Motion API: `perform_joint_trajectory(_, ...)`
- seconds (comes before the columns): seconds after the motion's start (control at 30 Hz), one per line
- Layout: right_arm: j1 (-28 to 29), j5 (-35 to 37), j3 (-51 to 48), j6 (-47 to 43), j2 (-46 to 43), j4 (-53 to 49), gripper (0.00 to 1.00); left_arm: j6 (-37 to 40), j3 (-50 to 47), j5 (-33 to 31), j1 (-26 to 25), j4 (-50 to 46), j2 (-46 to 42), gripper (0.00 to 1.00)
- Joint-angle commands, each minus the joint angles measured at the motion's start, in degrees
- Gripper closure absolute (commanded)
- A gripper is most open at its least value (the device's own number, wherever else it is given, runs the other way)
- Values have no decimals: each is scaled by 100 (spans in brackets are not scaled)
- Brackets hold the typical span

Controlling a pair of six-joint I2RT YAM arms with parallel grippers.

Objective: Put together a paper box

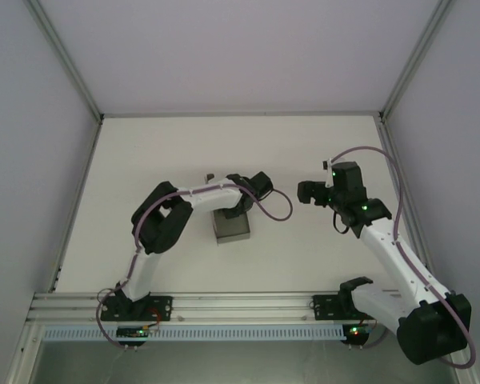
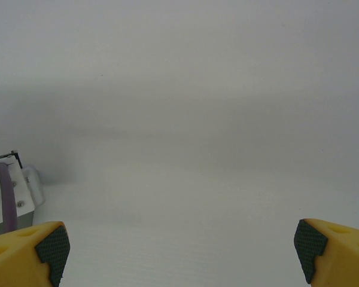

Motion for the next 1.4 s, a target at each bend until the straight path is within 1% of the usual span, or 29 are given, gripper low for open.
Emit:
perform_joint_trajectory(0.0, -57, -167, -55, 37, -72, -48, 1, -167, -267, 283, 20, 572, 436, 84)
perform_joint_trajectory(0.07, -69, -217, -33, 35, -85, -65, 1, -87, -271, 311, 14, 571, 248, 80)
perform_joint_trajectory(0.2, -76, -373, -23, -33, -164, -81, 1, 219, -218, 294, 67, 597, -289, 64)
perform_joint_trajectory(0.27, -85, -418, -30, -151, -214, -112, 1, 352, -107, 365, 98, 492, -546, 58)
perform_joint_trajectory(0.37, -125, -544, -15, -289, -326, -149, 1, 531, 103, 697, 98, 191, -947, 45)
perform_joint_trajectory(0.4, -152, -700, -17, -366, -367, -161, 1, 571, 173, 783, 97, 96, -1087, 38)
perform_joint_trajectory(0.53, -221, -983, -72, -599, -469, -84, 1, 710, 281, 1391, 81, -30, -1573, 22)
perform_joint_trajectory(0.57, -250, -906, -76, -613, -464, -70, 1, 688, 348, 1516, 97, -29, -1690, 14)
perform_joint_trajectory(0.6, -294, -863, -72, -616, -442, -54, 1, 633, 414, 1582, 99, 4, -1793, 0)
perform_joint_trajectory(0.7, -433, -1126, 40, -645, -265, 15, 1, 180, 578, 1649, 222, 429, -2194, 0)
perform_joint_trajectory(0.73, -450, -1222, 73, -679, -176, 95, 1, -98, 590, 1699, 322, 563, -2372, 1)
perform_joint_trajectory(0.8, -405, -1270, 177, -1019, 64, 308, 1, -770, 571, 1800, 567, 761, -2812, 0)
perform_joint_trajectory(0.9, -142, -1611, 430, -1561, 635, 417, 1, -1855, 279, 1939, 1021, 885, -3533, 0)
perform_joint_trajectory(1.0, 429, -1739, 841, -2457, 1411, 404, 2, -3051, -307, 2001, 1687, 856, -4190, 1)
perform_joint_trajectory(1.03, 736, -1738, 1089, -2968, 1791, 301, 3, -3430, -592, 2025, 1967, 813, -4393, 1)
perform_joint_trajectory(1.1, 1182, -1760, 1506, -3911, 2425, 32, 4, -3961, -1217, 2153, 2423, 862, -4709, 0)
perform_joint_trajectory(1.17, 1532, -1868, 2021, -4699, 3242, -133, 4, -4359, -1923, 2379, 2824, 959, -4986, 1)
perform_joint_trajectory(1.2, 1620, -1906, 2287, -4842, 3562, -229, 5, -4545, -2223, 2513, 2993, 969, -5083, 0)
perform_joint_trajectory(1.27, 1732, -2027, 3110, -5169, 4368, -596, 11, -4877, -2746, 2823, 3303, 968, -5269, 0)
perform_joint_trajectory(1.3, 1779, -2145, 3467, -5398, 4699, -846, 15, -4978, -2957, 2936, 3410, 962, -5340, 0)
perform_joint_trajectory(1.37, 1898, -2184, 4022, -5517, 5287, -1114, 22, -5094, -3306, 3169, 3571, 964, -5468, 0)
